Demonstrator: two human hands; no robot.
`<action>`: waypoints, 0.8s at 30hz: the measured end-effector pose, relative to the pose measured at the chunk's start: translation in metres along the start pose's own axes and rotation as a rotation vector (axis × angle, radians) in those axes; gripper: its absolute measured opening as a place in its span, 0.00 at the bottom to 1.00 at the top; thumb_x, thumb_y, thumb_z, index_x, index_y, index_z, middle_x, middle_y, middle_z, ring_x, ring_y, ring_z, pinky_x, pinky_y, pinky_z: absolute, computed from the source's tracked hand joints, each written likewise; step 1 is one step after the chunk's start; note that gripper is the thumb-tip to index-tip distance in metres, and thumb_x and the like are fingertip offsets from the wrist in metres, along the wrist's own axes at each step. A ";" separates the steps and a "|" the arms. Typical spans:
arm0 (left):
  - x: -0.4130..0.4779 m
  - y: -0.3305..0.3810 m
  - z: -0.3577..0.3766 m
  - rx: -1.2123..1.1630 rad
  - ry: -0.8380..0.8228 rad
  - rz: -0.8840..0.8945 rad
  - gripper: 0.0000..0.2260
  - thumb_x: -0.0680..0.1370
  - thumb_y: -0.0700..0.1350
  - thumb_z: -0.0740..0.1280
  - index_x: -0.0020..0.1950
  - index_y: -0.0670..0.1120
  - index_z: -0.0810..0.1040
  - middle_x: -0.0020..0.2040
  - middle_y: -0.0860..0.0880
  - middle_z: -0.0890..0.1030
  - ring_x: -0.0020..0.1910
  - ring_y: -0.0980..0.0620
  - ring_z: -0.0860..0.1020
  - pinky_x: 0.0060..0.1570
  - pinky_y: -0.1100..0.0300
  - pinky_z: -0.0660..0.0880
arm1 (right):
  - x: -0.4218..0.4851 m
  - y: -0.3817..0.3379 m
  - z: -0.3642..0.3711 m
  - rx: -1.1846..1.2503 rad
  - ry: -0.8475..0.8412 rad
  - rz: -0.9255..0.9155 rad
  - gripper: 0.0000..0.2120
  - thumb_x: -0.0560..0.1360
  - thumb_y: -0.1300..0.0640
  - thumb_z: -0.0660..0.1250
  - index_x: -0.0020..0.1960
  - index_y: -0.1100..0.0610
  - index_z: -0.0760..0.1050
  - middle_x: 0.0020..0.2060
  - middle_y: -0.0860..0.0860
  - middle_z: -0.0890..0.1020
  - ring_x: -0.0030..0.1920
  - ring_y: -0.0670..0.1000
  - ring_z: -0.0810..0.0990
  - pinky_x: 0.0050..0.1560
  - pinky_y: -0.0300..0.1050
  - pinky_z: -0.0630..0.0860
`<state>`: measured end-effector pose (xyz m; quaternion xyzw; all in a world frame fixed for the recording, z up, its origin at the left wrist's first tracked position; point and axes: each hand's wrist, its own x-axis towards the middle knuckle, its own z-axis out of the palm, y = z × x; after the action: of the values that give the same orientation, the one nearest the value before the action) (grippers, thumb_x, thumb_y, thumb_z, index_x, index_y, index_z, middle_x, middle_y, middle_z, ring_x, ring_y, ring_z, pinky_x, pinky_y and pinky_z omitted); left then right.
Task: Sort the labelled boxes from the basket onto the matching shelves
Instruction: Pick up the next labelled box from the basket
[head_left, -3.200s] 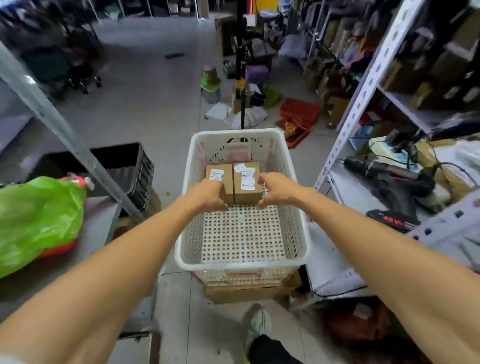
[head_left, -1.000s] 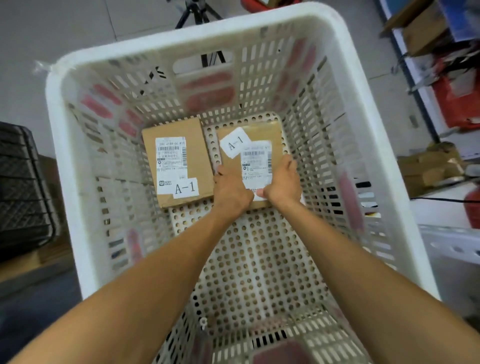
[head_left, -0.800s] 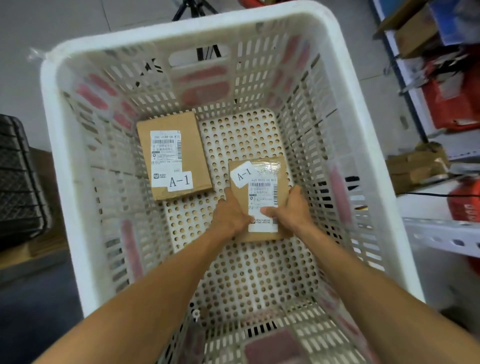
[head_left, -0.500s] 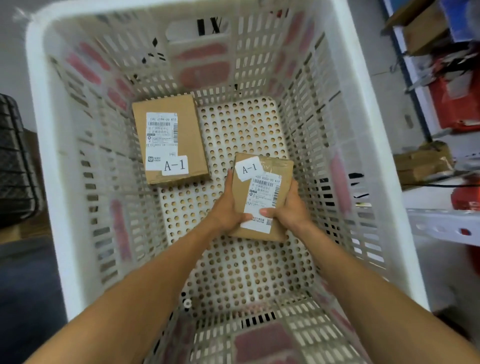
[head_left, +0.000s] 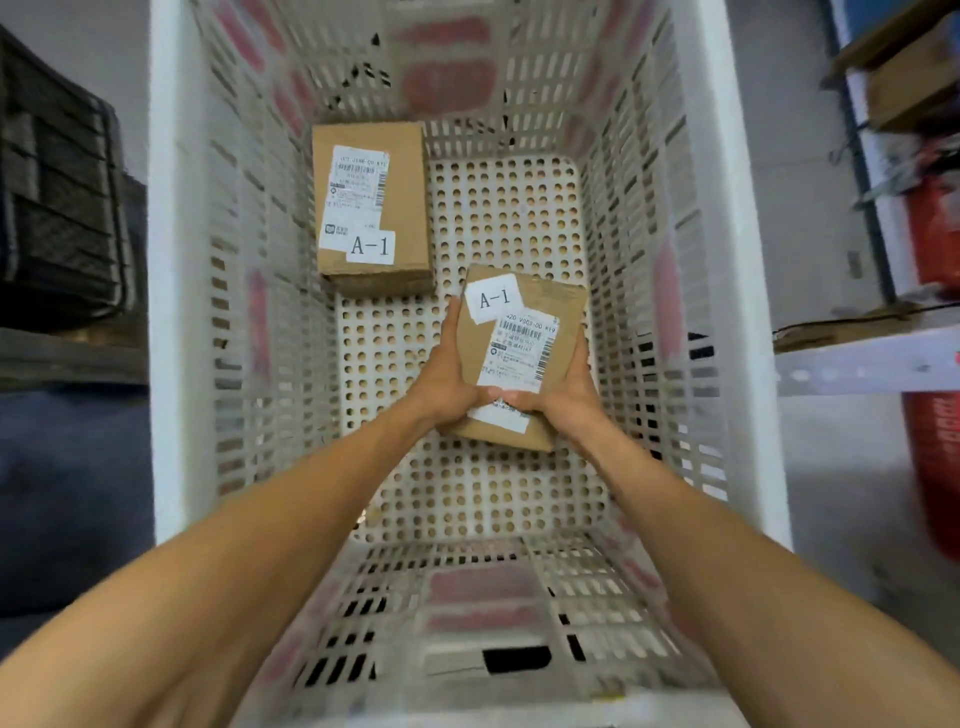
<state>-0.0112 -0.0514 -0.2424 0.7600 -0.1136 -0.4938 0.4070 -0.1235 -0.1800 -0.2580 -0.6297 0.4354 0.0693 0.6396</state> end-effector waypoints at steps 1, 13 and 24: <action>-0.009 0.006 -0.004 -0.004 0.014 0.011 0.56 0.69 0.38 0.77 0.78 0.50 0.34 0.73 0.51 0.65 0.70 0.53 0.64 0.66 0.60 0.63 | -0.007 -0.008 -0.001 -0.005 -0.010 -0.025 0.59 0.58 0.70 0.81 0.77 0.51 0.49 0.63 0.48 0.75 0.64 0.48 0.74 0.64 0.48 0.73; -0.165 0.133 -0.070 0.108 0.073 0.231 0.56 0.70 0.36 0.76 0.76 0.55 0.32 0.73 0.49 0.66 0.71 0.49 0.67 0.70 0.52 0.64 | -0.165 -0.160 0.002 -0.037 0.084 -0.329 0.59 0.52 0.67 0.81 0.73 0.47 0.51 0.64 0.49 0.75 0.65 0.50 0.73 0.68 0.52 0.70; -0.343 0.167 -0.064 0.221 0.030 0.494 0.54 0.71 0.37 0.74 0.77 0.51 0.32 0.77 0.49 0.58 0.74 0.48 0.61 0.71 0.54 0.60 | -0.358 -0.183 0.012 -0.010 0.249 -0.507 0.61 0.53 0.62 0.79 0.77 0.58 0.47 0.64 0.51 0.73 0.64 0.47 0.72 0.56 0.27 0.70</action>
<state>-0.0855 0.0708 0.1174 0.7562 -0.3430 -0.3527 0.4314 -0.2199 -0.0406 0.1072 -0.7255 0.3389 -0.1687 0.5748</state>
